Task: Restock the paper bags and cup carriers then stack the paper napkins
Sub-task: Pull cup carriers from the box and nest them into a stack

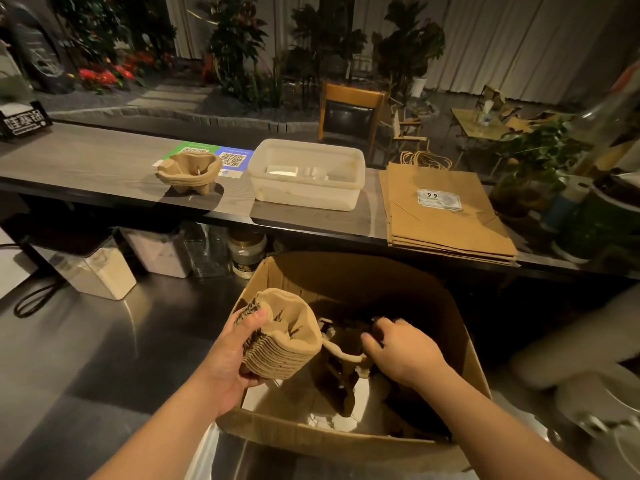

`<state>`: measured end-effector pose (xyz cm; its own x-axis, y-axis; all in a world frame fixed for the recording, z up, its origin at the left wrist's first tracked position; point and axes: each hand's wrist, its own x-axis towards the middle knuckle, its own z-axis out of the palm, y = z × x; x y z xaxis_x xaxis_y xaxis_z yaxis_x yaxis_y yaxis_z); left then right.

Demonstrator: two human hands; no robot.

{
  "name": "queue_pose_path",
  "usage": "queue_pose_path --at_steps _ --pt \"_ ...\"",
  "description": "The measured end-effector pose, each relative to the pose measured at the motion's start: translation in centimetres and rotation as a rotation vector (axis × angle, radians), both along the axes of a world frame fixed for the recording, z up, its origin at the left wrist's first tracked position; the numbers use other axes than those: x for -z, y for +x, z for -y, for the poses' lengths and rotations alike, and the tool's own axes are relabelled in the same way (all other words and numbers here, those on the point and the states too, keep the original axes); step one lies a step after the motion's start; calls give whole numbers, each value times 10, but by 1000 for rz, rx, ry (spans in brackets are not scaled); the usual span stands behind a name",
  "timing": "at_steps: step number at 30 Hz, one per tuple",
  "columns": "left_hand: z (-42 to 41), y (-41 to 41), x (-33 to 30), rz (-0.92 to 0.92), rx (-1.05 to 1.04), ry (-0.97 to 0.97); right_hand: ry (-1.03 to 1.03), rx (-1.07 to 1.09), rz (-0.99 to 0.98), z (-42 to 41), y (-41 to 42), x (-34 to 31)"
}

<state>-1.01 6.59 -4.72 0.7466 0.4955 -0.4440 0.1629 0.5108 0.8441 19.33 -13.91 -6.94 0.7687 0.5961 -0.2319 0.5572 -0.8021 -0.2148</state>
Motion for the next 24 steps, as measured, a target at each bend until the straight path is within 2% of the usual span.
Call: queue_pose_path --at_steps 5,9,11,15,17,22,24 --pt "-2 -1 4 -8 12 6 -206 60 -46 -16 -5 9" --pt "-3 -1 6 -19 30 14 -263 75 -48 -24 -13 12" --pt "-3 -1 7 -19 41 22 -211 110 -67 -25 -14 16" --pt "-5 0 10 -25 46 18 24 179 -151 -20 -18 16" --pt "-6 0 11 -28 44 13 60 144 -149 -18 -26 9" --pt "-5 0 11 -37 43 20 -158 -68 -65 -19 -48 -11" --pt "-4 1 10 -37 37 16 -152 -112 -52 -18 -53 -7"
